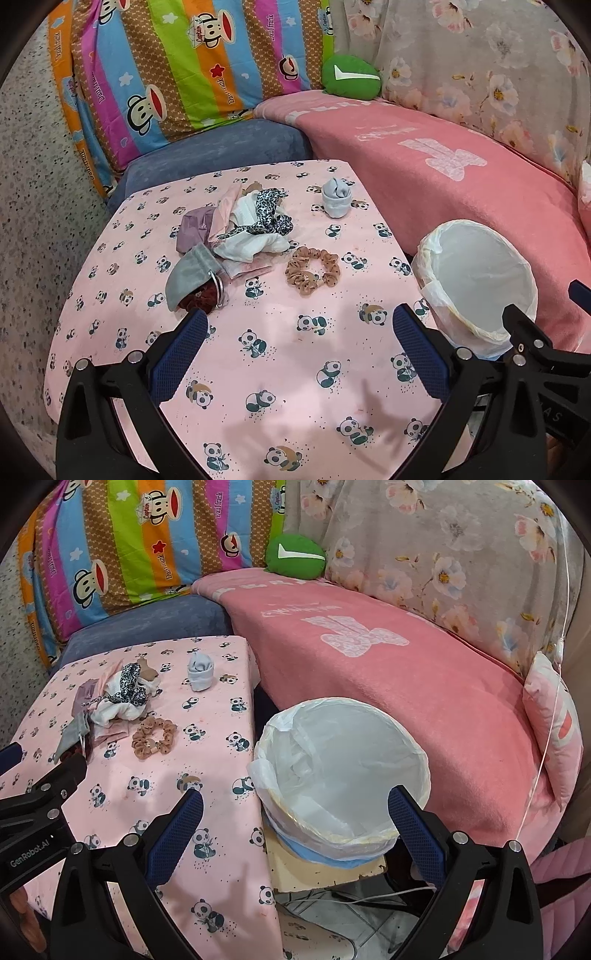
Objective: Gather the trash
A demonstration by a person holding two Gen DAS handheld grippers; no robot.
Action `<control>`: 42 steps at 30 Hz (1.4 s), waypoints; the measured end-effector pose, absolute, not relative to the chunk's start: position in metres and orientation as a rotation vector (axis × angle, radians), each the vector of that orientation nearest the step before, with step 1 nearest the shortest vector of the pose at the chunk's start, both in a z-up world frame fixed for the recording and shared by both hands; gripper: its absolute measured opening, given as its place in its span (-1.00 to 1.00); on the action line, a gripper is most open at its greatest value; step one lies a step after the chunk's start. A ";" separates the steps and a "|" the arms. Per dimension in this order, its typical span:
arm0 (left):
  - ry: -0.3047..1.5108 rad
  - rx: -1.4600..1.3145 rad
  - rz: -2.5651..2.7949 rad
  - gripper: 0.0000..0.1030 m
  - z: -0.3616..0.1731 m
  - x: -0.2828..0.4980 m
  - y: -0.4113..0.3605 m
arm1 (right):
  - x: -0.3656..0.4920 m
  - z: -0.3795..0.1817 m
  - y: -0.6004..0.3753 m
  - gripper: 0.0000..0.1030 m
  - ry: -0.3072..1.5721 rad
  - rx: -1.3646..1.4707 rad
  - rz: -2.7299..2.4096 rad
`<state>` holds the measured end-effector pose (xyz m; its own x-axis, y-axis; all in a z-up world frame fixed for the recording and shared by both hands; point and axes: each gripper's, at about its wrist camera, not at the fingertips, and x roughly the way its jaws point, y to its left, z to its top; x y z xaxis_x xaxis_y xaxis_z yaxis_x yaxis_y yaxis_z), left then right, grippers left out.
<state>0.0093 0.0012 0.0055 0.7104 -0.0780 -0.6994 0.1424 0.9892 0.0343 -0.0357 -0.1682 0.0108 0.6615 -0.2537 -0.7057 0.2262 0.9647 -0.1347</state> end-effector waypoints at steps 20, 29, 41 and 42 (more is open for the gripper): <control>0.785 0.047 -0.129 0.86 -0.006 0.048 0.046 | -0.010 0.005 -0.150 0.90 0.803 -0.013 -0.280; 0.854 -0.001 -0.021 0.86 -0.041 0.091 0.111 | 0.041 -0.017 -0.105 0.90 0.830 0.026 -0.173; 0.935 -0.091 -0.033 0.86 -0.082 0.135 0.160 | 0.116 -0.061 -0.058 0.84 0.888 0.005 -0.164; 0.934 -0.105 -0.056 0.86 -0.084 0.137 0.161 | 0.120 -0.065 -0.057 0.81 0.895 0.005 -0.164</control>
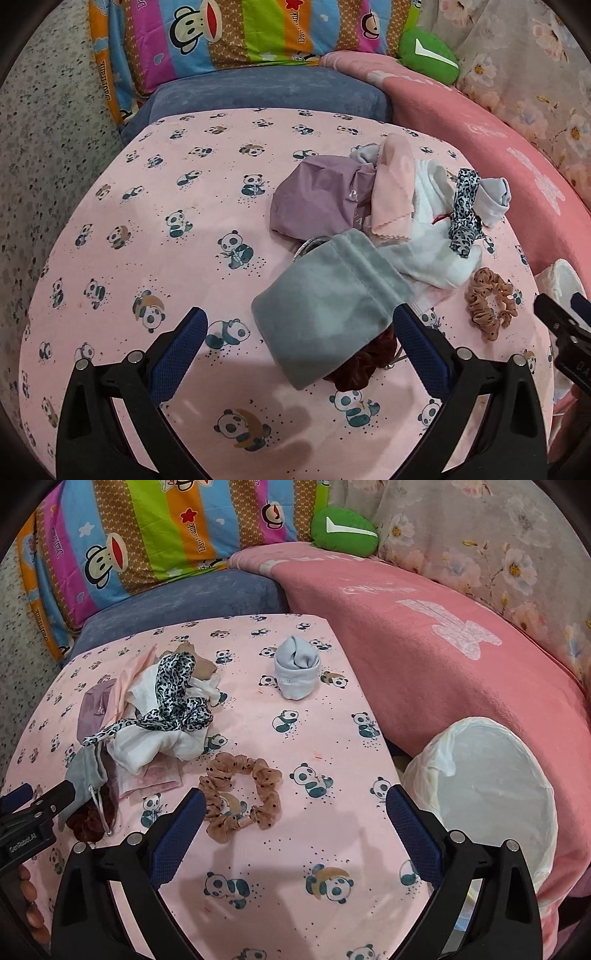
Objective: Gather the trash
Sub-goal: 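Grasp the grey-blue cloth with the left tool while the right tool grasps the brown scrunchie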
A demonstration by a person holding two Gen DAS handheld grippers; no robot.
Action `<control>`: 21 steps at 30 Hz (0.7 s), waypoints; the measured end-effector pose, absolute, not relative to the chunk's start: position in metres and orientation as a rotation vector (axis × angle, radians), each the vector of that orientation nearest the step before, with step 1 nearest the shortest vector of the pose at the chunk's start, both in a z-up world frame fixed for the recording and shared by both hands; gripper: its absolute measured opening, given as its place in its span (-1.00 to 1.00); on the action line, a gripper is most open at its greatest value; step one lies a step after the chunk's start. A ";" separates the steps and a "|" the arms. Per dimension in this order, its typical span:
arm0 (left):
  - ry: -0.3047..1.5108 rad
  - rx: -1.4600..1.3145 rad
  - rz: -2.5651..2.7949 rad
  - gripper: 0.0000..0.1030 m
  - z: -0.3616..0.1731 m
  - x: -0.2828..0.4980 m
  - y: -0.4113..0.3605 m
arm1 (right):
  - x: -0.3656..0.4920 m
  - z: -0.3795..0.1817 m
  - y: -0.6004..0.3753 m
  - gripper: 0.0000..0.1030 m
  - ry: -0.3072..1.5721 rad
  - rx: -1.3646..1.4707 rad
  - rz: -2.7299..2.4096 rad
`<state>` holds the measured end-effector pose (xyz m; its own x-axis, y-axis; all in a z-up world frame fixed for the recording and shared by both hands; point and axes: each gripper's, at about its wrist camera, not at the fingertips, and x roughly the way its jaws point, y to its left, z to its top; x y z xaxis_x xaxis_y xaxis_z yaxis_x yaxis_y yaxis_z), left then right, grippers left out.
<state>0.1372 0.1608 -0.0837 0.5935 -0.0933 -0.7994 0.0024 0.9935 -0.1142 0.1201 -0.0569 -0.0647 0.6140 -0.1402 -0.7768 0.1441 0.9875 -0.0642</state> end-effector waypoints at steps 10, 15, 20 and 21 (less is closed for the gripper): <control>0.966 -0.199 -0.205 0.65 -0.094 0.152 0.152 | 0.145 -0.104 -0.046 0.07 0.981 0.035 -0.138; 0.977 -0.203 -0.244 0.05 -0.095 0.153 0.156 | 0.145 -0.113 -0.044 -0.65 1.008 0.080 -0.100; 0.969 -0.228 -0.263 -0.57 -0.086 0.150 0.166 | 0.138 -0.106 -0.039 -0.77 0.983 0.089 -0.071; 0.968 -0.229 -0.263 -0.62 -0.084 0.148 0.167 | 0.135 -0.103 -0.037 -0.79 0.977 0.090 -0.065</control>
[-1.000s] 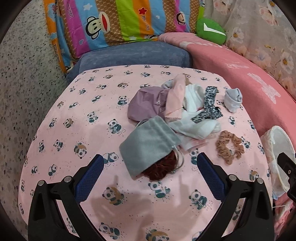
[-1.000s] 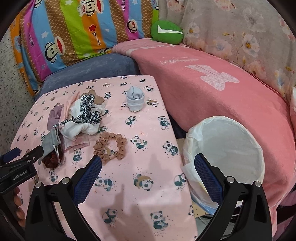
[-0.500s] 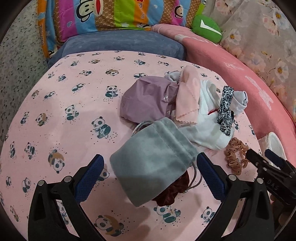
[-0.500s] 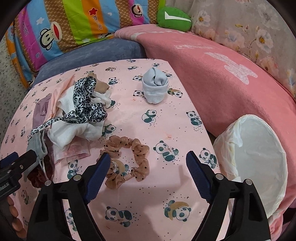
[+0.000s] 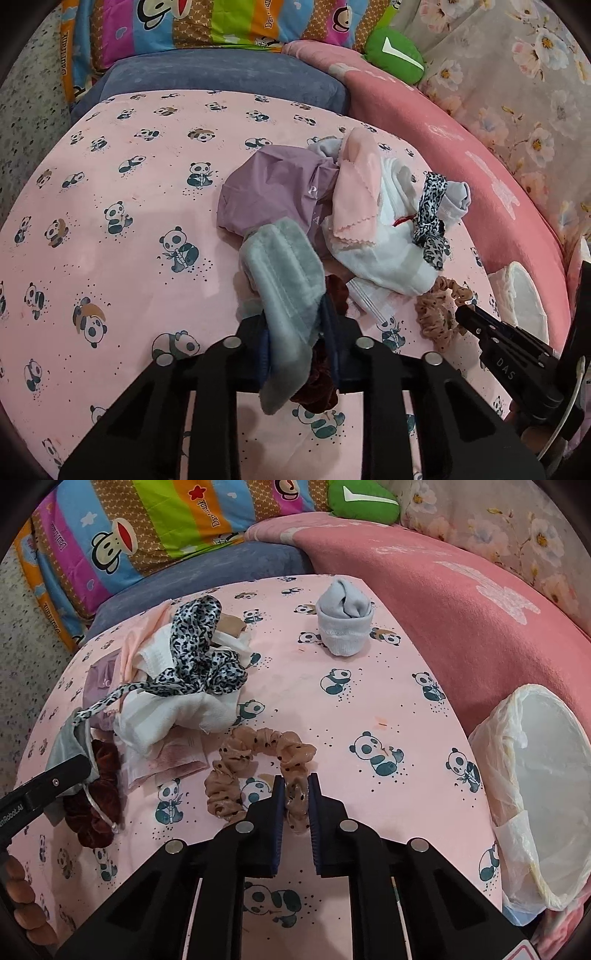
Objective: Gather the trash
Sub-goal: 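Grasp the grey-blue cloth with the left tool while the right tool grasps the brown scrunchie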
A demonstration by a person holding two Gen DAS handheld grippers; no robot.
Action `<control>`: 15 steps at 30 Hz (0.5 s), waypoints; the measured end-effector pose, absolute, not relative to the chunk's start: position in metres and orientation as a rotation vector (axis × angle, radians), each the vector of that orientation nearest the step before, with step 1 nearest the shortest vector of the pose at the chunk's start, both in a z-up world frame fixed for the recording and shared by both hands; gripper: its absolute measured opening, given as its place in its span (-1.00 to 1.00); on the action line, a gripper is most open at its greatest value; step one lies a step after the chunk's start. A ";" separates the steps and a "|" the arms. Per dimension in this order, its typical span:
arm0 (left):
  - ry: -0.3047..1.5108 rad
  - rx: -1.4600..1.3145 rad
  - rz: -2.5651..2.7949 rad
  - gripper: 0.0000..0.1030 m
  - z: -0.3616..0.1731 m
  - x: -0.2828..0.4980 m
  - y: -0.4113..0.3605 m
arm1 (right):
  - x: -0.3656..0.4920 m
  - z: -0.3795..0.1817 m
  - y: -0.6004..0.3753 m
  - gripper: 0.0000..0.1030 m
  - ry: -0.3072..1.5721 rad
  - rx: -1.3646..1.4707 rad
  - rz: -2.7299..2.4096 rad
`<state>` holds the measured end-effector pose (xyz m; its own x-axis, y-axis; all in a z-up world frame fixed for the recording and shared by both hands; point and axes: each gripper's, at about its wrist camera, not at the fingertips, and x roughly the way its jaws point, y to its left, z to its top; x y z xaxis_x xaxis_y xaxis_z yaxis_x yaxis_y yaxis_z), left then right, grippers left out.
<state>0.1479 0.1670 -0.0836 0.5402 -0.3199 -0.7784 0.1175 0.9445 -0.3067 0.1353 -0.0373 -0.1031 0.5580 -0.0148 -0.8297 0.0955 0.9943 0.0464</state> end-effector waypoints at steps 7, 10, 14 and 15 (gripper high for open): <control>0.911 -0.192 -0.242 -0.76 -0.055 0.132 0.166 | 0.119 -0.071 -0.035 -0.83 0.910 0.103 -0.042; 0.884 -0.179 -0.247 -0.81 -0.039 0.124 0.161 | 0.109 -0.051 -0.038 -0.83 0.869 0.115 -0.036; 0.827 -0.152 -0.268 -0.81 -0.013 0.112 0.149 | 0.094 -0.024 -0.046 -0.83 0.814 0.126 -0.030; 0.812 -0.147 -0.278 -0.81 -0.006 0.109 0.144 | 0.090 -0.017 -0.049 -0.83 0.799 0.128 -0.031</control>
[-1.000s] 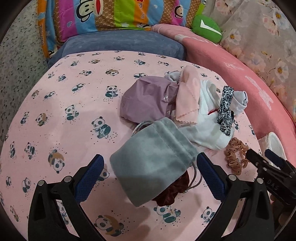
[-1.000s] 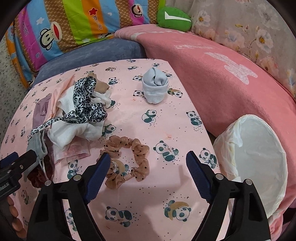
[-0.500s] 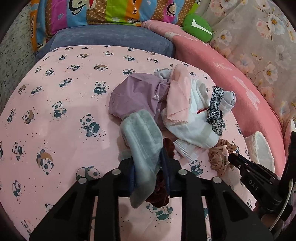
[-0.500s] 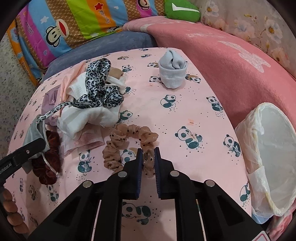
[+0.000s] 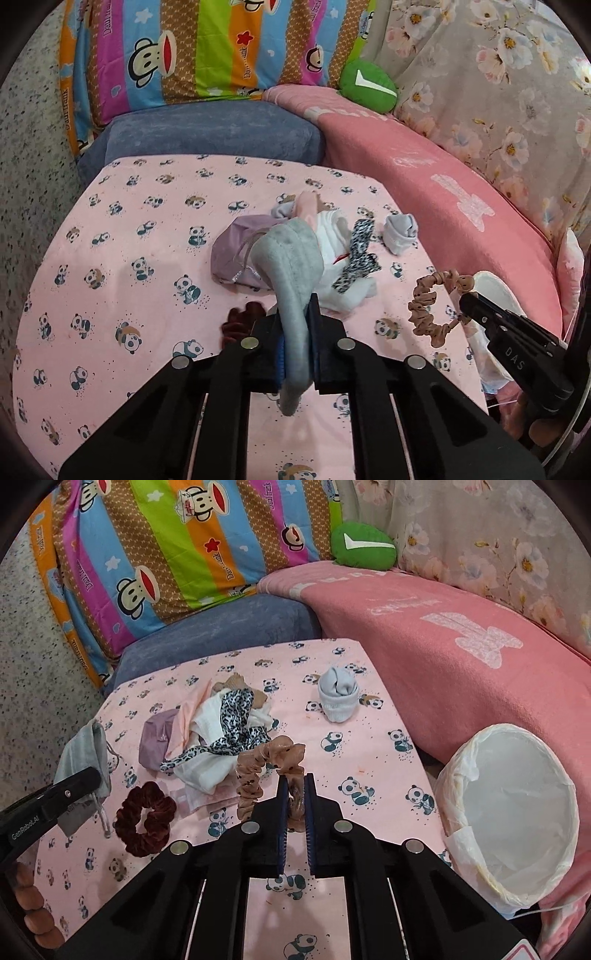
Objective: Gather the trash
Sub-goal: 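Grasp the grey-blue cloth with the left tool while the right tool grasps the brown scrunchie, then carry both items over the white bin and open both tools to drop them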
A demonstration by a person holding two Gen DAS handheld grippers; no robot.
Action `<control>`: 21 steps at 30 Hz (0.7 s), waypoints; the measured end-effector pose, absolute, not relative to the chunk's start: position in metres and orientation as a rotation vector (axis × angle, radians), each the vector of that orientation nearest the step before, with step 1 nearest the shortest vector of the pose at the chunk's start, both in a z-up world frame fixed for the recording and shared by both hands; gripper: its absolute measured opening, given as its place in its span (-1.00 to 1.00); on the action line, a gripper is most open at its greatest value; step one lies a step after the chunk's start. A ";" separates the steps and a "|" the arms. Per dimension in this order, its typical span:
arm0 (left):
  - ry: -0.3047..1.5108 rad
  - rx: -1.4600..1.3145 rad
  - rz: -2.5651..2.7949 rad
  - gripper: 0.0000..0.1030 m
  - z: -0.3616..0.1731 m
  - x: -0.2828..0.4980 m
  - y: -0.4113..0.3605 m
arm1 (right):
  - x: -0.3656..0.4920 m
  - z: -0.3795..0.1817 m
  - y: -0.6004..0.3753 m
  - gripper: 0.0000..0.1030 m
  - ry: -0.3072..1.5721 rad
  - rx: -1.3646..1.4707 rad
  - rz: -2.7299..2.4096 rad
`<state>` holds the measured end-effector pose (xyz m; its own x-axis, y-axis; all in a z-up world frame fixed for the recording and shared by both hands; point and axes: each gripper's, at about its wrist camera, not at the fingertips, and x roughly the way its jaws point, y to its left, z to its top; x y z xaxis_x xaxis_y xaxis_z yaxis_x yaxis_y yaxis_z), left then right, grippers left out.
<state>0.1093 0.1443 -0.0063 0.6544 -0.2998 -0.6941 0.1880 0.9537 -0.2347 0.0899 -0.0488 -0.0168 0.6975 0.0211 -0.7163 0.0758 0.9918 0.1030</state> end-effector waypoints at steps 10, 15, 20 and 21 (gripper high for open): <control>0.738 -0.079 -0.406 -0.81 0.030 0.089 0.082 | 0.048 0.029 -0.086 -0.83 0.692 0.166 -0.061; 0.733 -0.041 -0.482 -0.81 0.033 0.080 0.038 | 0.029 0.036 -0.118 -0.83 0.667 0.195 -0.104; 0.728 0.028 -0.537 -0.81 0.030 0.072 -0.011 | 0.009 0.035 -0.155 -0.83 0.657 0.230 -0.161; 0.729 0.038 -0.550 -0.81 0.029 0.071 -0.021 | 0.006 0.034 -0.162 -0.83 0.657 0.236 -0.173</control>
<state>0.0707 -0.0206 0.0290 0.6114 -0.4635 -0.6413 0.4893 0.8584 -0.1538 0.0061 -0.1624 0.0336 0.7791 -0.0839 -0.6213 0.2325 0.9590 0.1620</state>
